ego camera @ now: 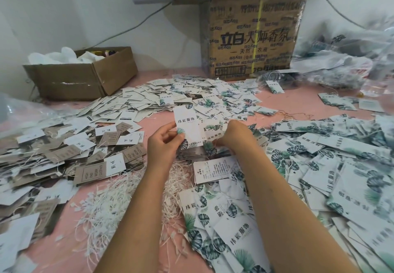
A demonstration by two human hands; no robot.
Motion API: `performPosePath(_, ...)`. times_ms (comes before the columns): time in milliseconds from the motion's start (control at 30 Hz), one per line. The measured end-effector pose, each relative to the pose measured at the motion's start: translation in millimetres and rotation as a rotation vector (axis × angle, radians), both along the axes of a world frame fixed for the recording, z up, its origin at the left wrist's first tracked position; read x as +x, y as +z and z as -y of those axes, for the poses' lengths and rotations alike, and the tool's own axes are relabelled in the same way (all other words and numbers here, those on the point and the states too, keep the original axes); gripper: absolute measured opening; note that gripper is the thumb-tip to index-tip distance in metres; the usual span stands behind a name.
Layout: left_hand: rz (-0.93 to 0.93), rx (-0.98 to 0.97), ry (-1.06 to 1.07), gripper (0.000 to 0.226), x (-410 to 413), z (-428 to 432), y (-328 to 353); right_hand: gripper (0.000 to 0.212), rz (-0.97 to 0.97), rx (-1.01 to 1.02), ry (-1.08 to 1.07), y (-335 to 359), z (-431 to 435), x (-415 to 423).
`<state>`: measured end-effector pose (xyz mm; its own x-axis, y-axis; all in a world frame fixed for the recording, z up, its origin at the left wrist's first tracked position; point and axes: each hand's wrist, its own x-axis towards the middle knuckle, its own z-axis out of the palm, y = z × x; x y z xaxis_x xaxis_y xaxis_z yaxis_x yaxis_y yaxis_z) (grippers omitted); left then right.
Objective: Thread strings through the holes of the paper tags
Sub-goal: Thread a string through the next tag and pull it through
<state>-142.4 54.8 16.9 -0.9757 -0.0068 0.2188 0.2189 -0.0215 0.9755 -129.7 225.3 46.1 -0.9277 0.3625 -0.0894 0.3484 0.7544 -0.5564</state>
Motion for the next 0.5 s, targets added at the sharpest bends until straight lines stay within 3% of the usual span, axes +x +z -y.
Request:
performPosePath(233,-0.003,0.018,-0.003,0.032,0,1,0,0.031,-0.089,-0.239,-0.047,10,-8,-1)
performPosePath(500,-0.005,0.043,-0.013,0.029,-1,1,0,0.021,-0.061,-0.103,-0.025,12,-12,1)
